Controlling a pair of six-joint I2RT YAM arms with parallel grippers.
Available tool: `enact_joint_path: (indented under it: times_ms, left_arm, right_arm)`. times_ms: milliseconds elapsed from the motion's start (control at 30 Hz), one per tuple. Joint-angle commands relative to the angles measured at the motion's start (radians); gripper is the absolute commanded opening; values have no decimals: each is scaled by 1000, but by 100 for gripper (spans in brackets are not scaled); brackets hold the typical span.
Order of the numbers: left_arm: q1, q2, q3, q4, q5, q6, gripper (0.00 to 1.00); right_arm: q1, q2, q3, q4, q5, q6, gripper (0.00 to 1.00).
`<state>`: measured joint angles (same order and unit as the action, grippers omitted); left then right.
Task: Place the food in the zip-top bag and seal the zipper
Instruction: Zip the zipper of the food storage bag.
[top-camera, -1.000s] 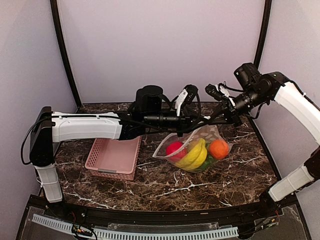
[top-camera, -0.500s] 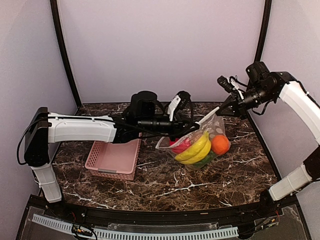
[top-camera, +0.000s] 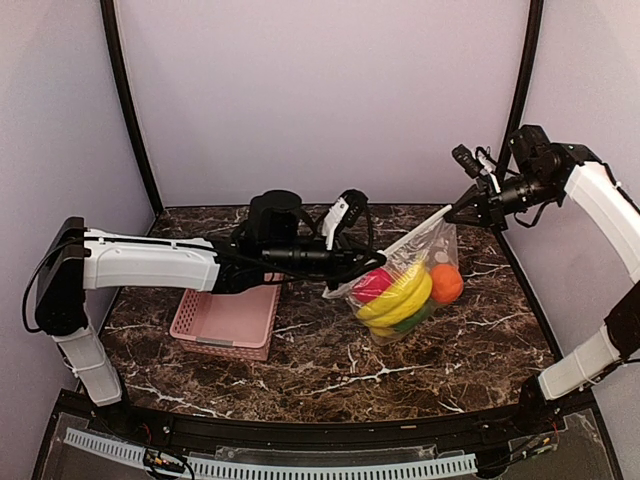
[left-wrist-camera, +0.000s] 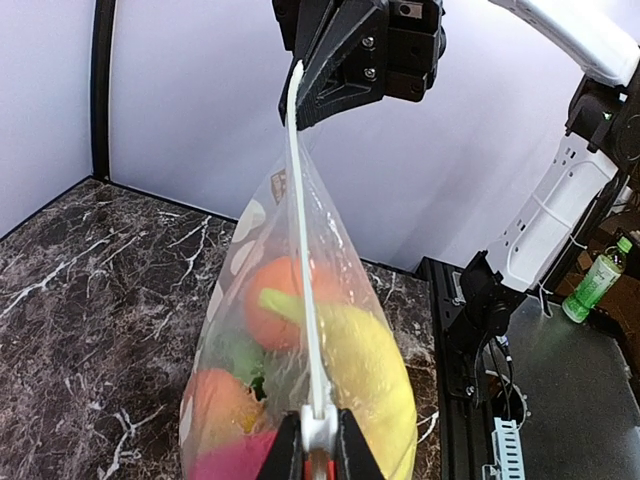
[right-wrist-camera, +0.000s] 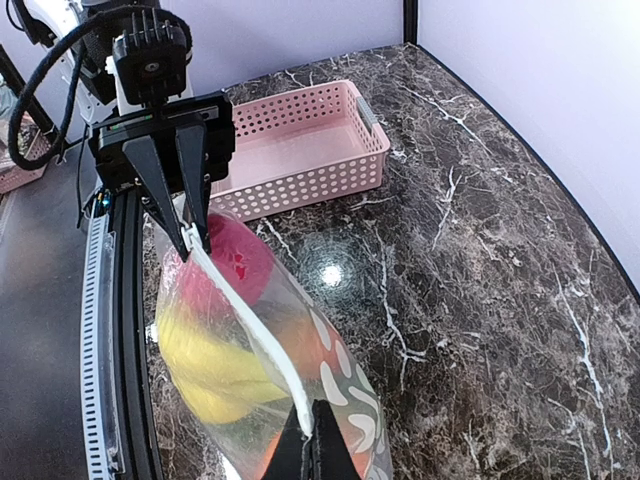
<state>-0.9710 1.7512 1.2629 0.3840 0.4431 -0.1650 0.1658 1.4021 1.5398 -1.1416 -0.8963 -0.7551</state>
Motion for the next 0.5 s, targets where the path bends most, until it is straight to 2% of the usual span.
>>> enact_joint_path:
  times_ms: [0, 467]
  left_arm:
    - [12, -62, -70, -76, 11, 1, 1]
    - [24, -67, -118, -105, 12, 4, 1]
  right_arm:
    - [-76, 19, 13, 60, 20, -17, 0]
    - [-149, 60, -16, 80, 5, -41, 0]
